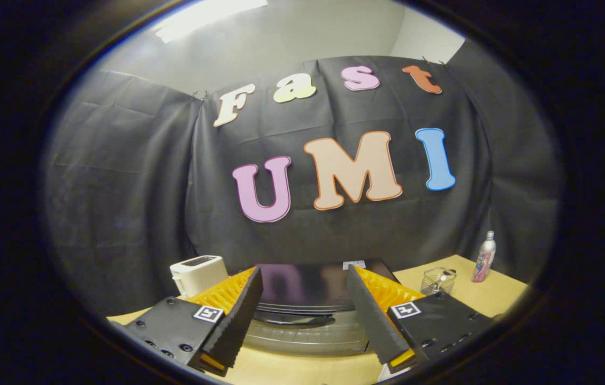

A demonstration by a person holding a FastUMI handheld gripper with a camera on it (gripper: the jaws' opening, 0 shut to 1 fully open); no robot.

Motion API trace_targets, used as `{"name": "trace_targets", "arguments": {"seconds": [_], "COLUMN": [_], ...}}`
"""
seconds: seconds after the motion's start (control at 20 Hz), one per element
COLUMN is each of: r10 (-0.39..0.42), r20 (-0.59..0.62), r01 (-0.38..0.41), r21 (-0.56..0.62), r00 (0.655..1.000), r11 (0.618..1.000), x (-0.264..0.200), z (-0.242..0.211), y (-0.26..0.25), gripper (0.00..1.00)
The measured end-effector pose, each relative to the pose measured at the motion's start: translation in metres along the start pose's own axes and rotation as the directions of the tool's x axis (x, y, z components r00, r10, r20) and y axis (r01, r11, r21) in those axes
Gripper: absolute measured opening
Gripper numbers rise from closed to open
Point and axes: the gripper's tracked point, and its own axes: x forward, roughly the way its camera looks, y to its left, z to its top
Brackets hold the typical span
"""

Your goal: Open the toaster oven, put the food inside, and close the toaster oven door.

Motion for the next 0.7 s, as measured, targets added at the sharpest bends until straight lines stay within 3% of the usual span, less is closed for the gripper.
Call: {"name": "trace_targets", "arguments": {"seconds": [0.6,0.7], "r10": [-0.078,-0.082], "r20": [-0.084,-0.051], "r01": [0.074,0.082], "r21": [-0.049,-0.018], "r00": [0.993,0.995], "r11": [0.996,0.997], "x": [0.047,0.048], "z": [-0.083,-0.079], "y": [0.013,0.012], "gripper": [0.98,0.99]}}
